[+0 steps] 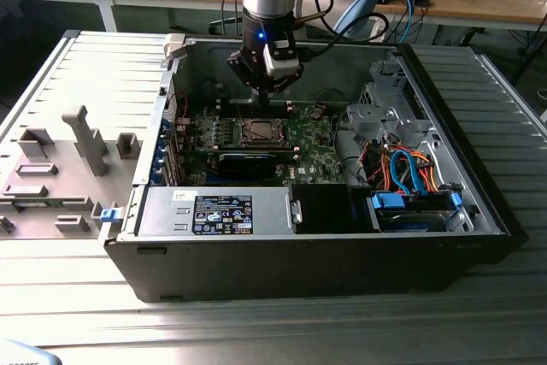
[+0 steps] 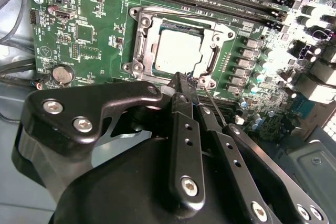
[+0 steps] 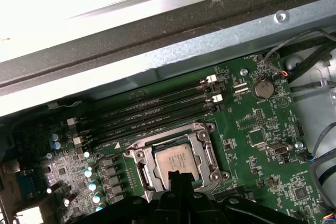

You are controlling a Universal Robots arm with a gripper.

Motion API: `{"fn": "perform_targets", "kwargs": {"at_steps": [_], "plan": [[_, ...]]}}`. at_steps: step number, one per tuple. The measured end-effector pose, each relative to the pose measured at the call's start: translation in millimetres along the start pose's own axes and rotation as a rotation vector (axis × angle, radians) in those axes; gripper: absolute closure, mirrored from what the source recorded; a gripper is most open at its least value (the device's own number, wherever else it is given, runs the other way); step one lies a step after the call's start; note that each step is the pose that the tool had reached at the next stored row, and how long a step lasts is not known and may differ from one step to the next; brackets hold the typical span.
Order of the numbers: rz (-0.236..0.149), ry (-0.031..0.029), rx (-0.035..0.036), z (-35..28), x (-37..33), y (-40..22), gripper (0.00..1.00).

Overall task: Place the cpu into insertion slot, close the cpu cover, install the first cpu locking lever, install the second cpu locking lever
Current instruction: 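Install the first cpu locking lever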

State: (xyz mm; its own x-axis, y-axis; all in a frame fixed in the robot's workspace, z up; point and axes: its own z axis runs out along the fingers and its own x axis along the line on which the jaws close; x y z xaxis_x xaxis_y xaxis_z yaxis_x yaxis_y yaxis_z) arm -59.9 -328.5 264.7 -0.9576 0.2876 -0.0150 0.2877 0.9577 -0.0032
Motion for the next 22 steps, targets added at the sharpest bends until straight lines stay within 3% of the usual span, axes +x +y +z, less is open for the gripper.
{"fn": "perform_targets", "kwargs": {"at_steps": [22], "plan": [[-0.047, -0.0001, -0.0007, 0.0, 0.0, 0.0, 0.89]]}}
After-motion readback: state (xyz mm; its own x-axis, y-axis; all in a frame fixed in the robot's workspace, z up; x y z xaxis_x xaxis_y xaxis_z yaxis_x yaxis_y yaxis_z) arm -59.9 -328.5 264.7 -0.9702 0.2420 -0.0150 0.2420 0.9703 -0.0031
